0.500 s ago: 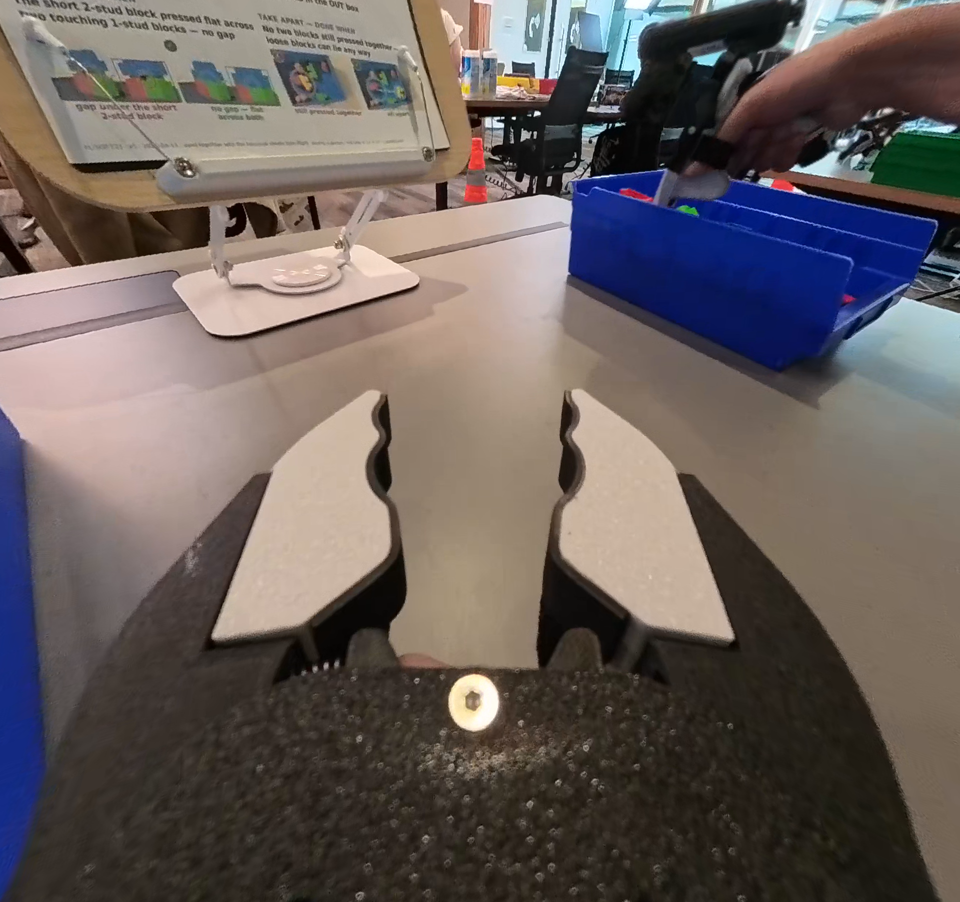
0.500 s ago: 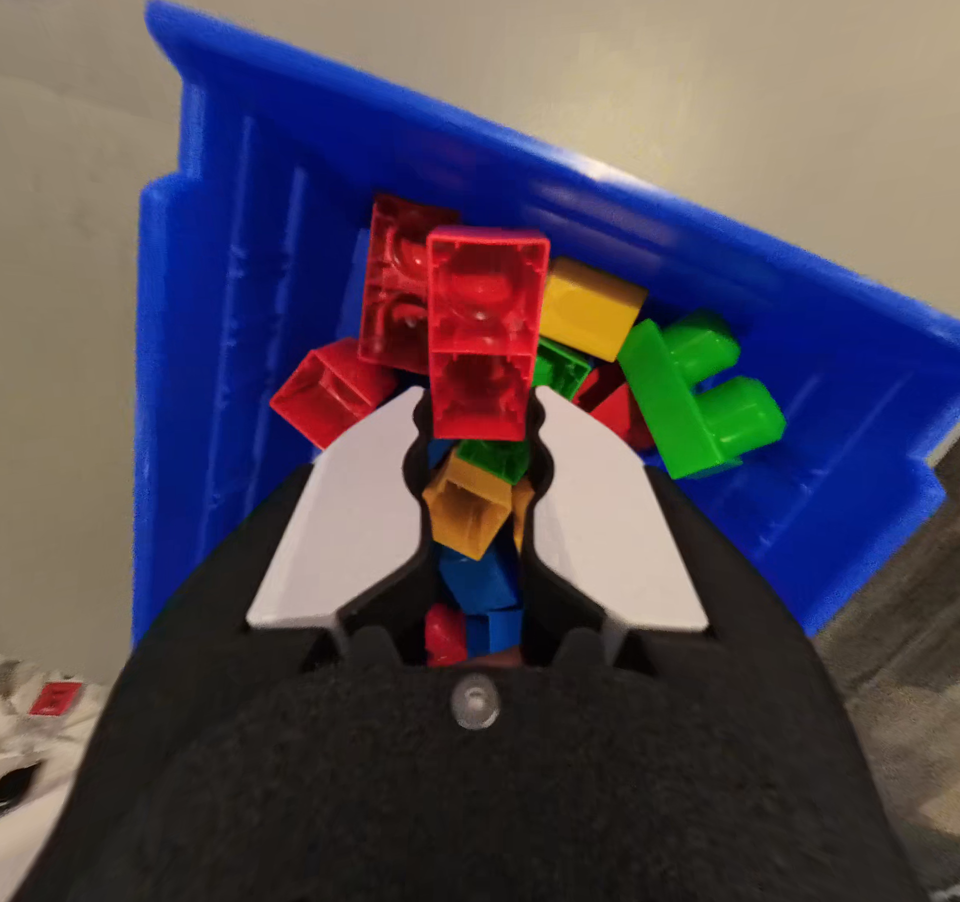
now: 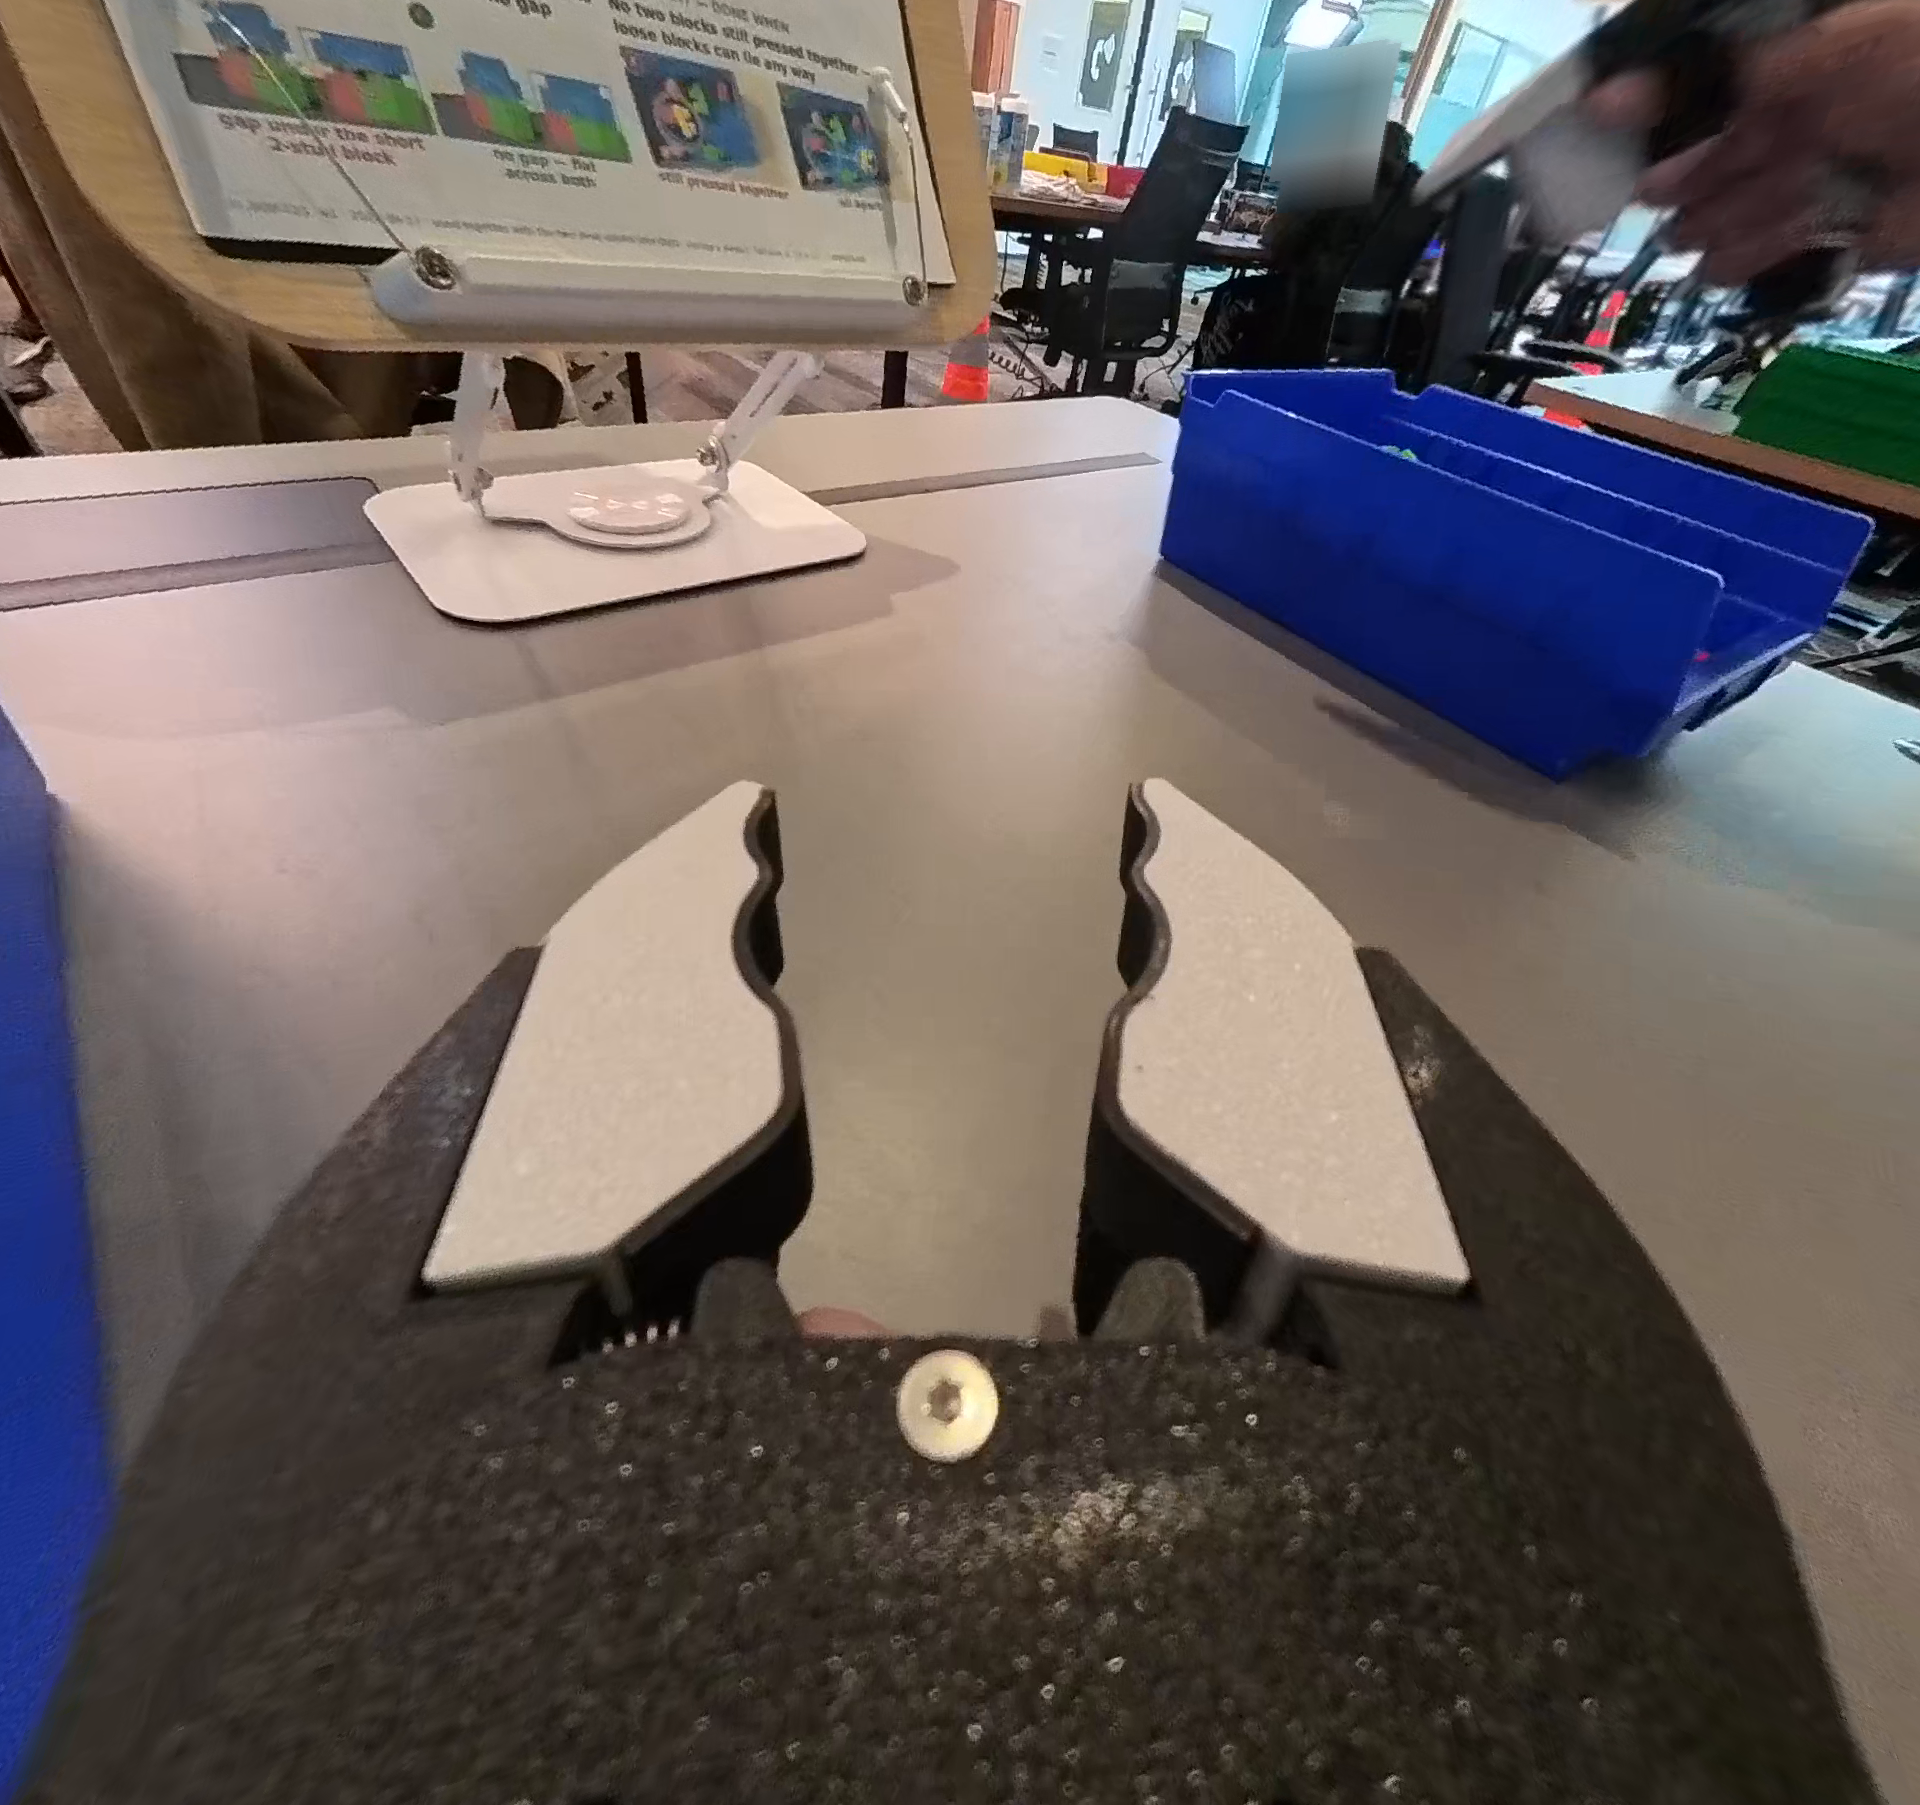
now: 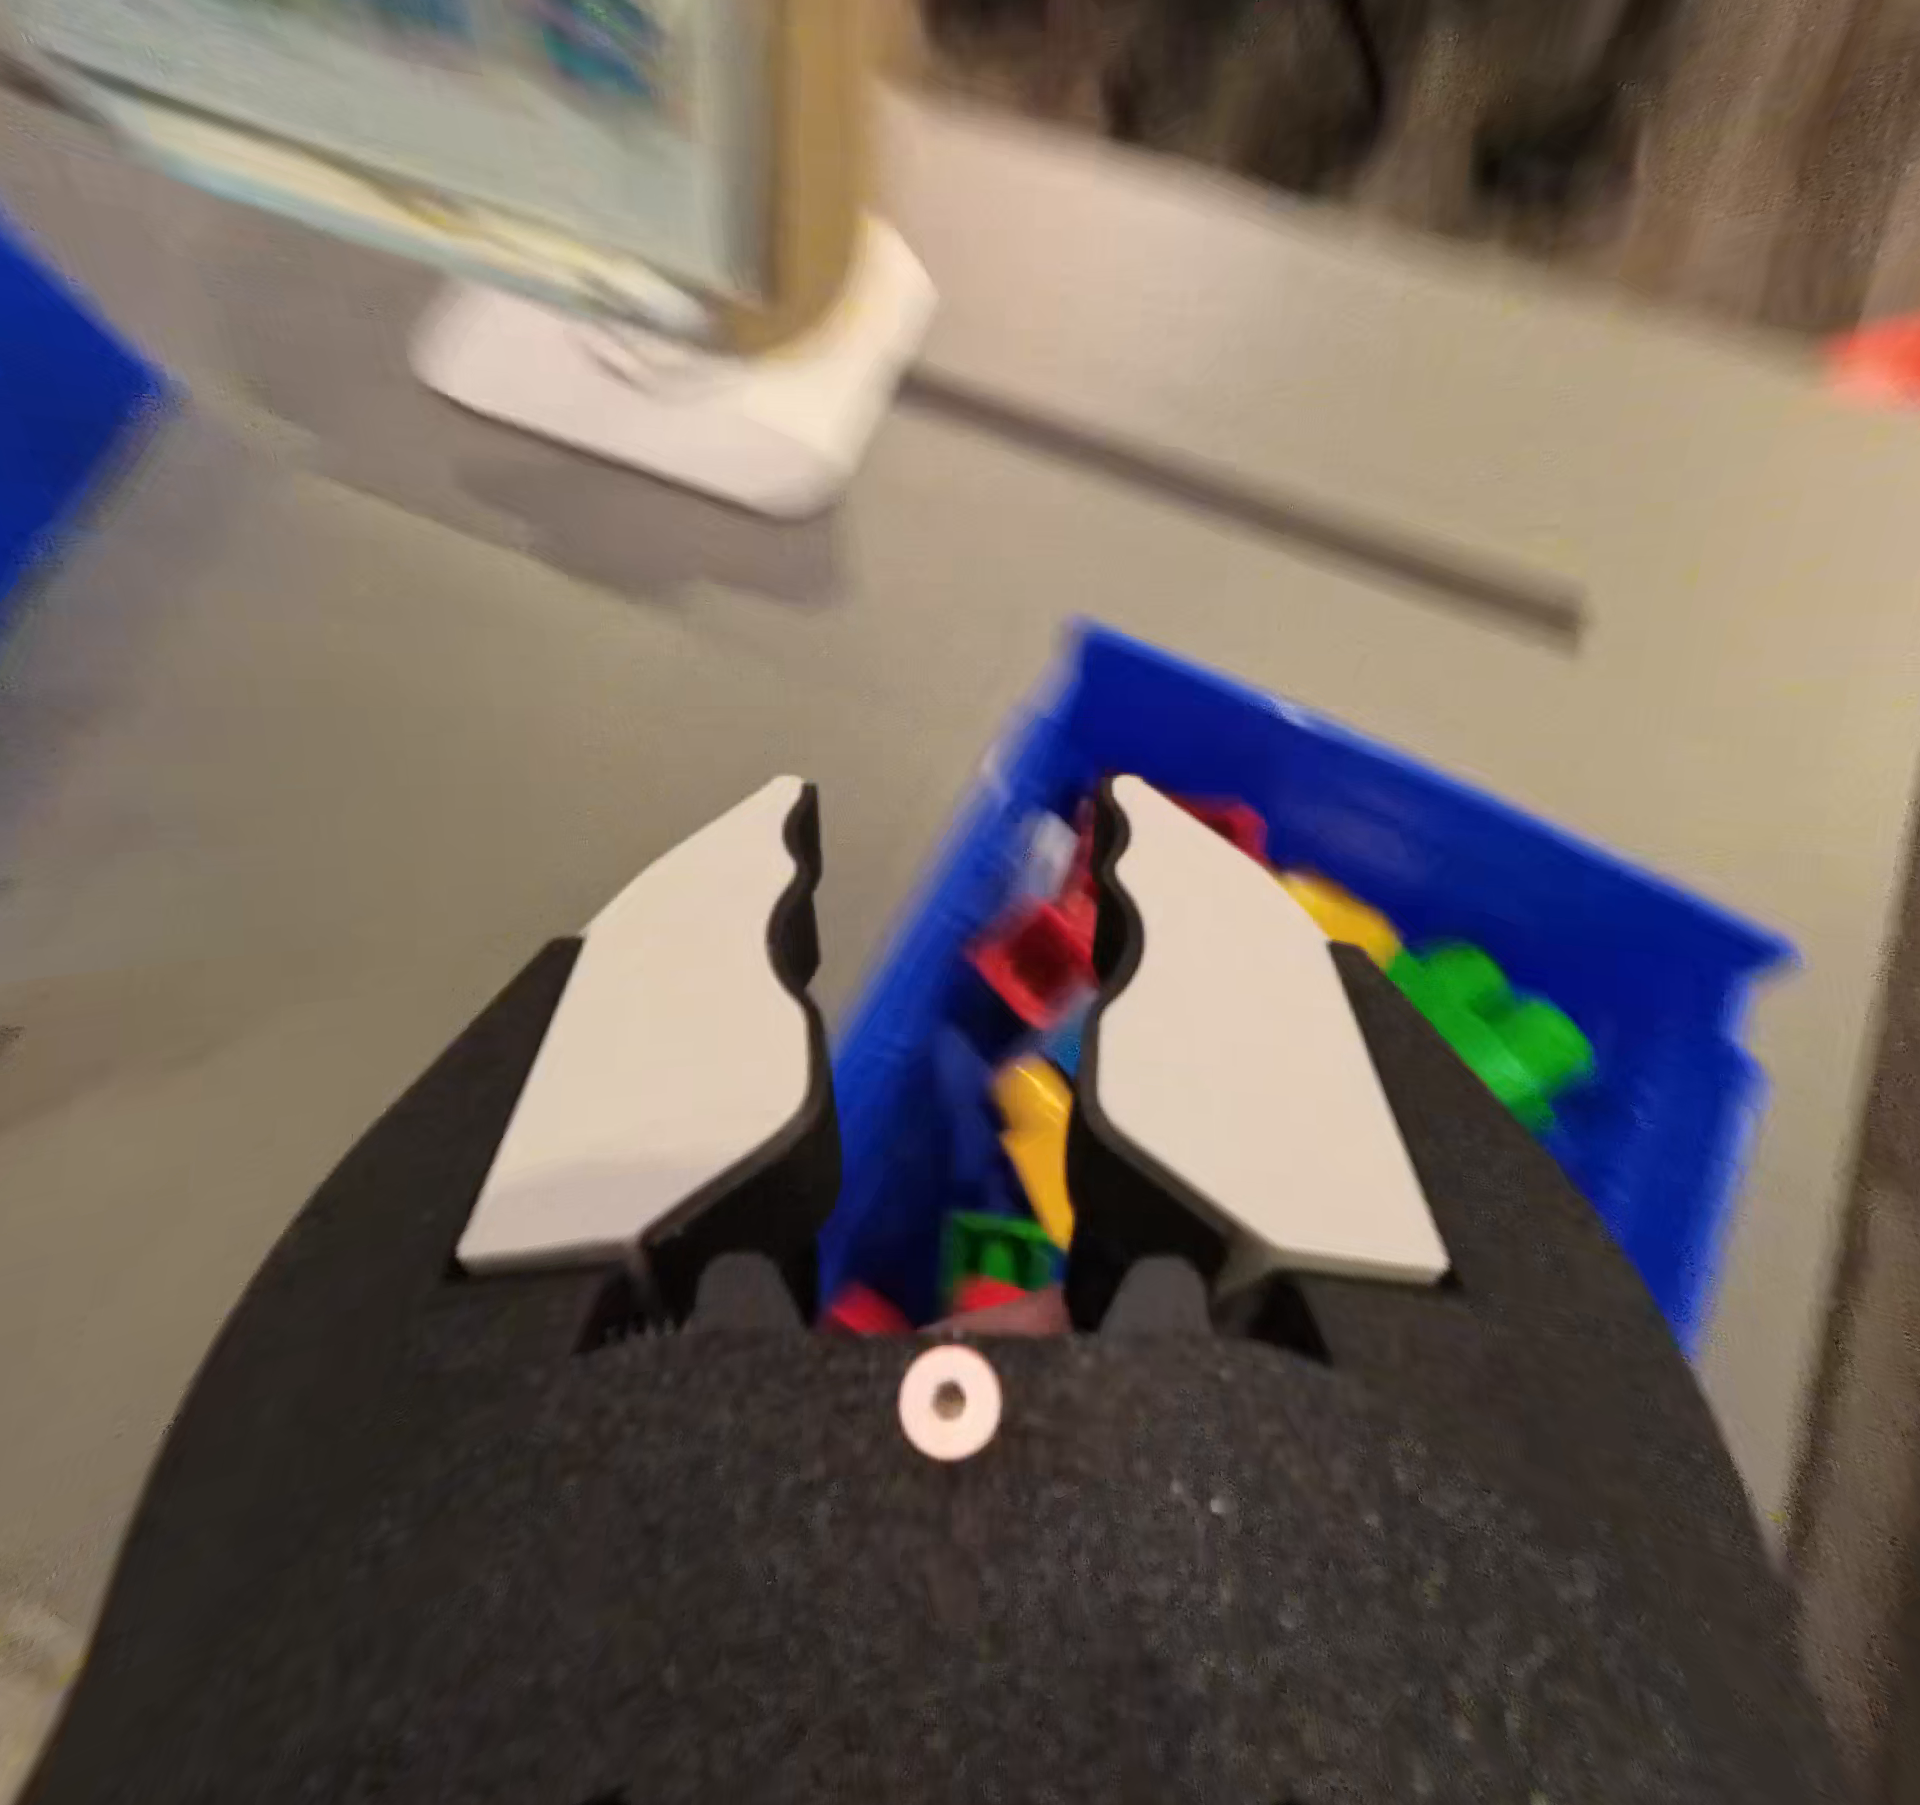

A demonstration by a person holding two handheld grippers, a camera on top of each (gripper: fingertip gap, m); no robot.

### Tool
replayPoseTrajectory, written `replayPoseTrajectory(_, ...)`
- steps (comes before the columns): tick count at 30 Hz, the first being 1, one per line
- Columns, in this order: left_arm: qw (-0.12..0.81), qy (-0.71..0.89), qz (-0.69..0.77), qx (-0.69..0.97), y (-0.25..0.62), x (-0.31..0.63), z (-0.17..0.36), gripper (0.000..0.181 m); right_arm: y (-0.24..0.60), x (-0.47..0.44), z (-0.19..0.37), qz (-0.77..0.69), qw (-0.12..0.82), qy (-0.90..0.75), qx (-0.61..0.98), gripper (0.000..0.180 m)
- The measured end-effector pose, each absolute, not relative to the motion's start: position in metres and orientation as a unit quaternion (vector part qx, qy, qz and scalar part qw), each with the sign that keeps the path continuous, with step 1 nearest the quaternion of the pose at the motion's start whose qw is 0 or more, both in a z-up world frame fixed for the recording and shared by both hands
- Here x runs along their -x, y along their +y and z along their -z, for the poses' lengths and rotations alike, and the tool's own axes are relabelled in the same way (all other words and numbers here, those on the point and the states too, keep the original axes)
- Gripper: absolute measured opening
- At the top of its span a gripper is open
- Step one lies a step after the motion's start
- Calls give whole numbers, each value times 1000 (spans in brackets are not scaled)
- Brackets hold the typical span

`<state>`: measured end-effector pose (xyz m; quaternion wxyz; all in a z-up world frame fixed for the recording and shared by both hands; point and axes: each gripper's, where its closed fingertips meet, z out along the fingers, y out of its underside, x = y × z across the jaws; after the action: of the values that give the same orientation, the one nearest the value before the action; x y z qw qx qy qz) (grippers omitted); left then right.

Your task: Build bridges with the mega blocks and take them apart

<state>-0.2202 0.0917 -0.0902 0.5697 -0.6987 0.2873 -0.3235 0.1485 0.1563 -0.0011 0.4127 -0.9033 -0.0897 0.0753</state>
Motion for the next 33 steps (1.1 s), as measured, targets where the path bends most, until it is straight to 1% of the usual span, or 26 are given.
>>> replayPoseTrajectory(2, 582, 280, 311, 697, 95, 223, 87, 62, 122, -74, -33, -122, 513, -155, 835, 51)
replayPoseTrajectory(4, 596, 273, 294, 695, 98, 227, 83, 62, 81, 5, -33, -211, 551, -202, 782, 55)
replayPoseTrajectory(6, 606, 266, 280, 695, 100, 231, 81, 60, 51, 67, -13, -272, 564, -232, 744, 60)
replayPoseTrajectory(9, 595, 259, 277, 709, 102, 231, 87, 56, 46, 114, 40, -265, 586, -235, 729, 59)
replayPoseTrajectory(11, 582, 258, 280, 719, 102, 230, 92, 56, 49, 130, 80, -248, 575, -250, 739, 57)
replayPoseTrajectory(12, 580, 258, 279, 721, 102, 230, 93, 56, 53, 130, 98, -209, 567, -268, 751, 60)
replayPoseTrajectory(13, 579, 259, 276, 722, 103, 230, 94, 57, 59, 124, 107, -162, 579, -274, 751, 60)
replayPoseTrajectory(14, 579, 260, 269, 724, 103, 230, 96, 57, 62, 121, 109, -140, 596, -277, 741, 56)
replayPoseTrajectory(18, 575, 265, 260, 729, 102, 230, 100, 59, 60, 117, 103, -161, 613, -255, 730, 54)
replayPoseTrajectory(21, 564, 270, 259, 736, 97, 227, 99, 64, 60, 117, 97, -193, 614, -236, 728, 52)
replayPoseTrajectory(24, 585, 285, 202, 732, 91, 240, 58, 61, 62, 113, 95, -191, 618, -230, 727, 50)
replayPoseTrajectory(25, 587, 290, 168, 737, 95, 252, 43, 56, 61, 111, 94, -196, 616, -227, 728, 50)
replayPoseTrajectory(26, 576, 297, 135, 750, 102, 265, 32, 52, 60, 111, 92, -208, 617, -222, 726, 50)
replayPoseTrajectory(27, 556, 297, 111, 768, 112, 280, 23, 54, 58, 111, 90, -222, 618, -217, 722, 49)
replayPoseTrajectory(28, 538, 289, 92, 786, 124, 296, 16, 60, 56, 111, 87, -233, 619, -214, 719, 48)
replayPoseTrajectory(31, 481, 254, 34, 838, 174, 344, 10, 62, 52, 111, 85, -250, 618, -211, 715, 47)
replayPoseTrajectory(33, 448, 221, 17, 866, 212, 370, 16, 59, 51, 111, 83, -257, 619, -209, 712, 47)
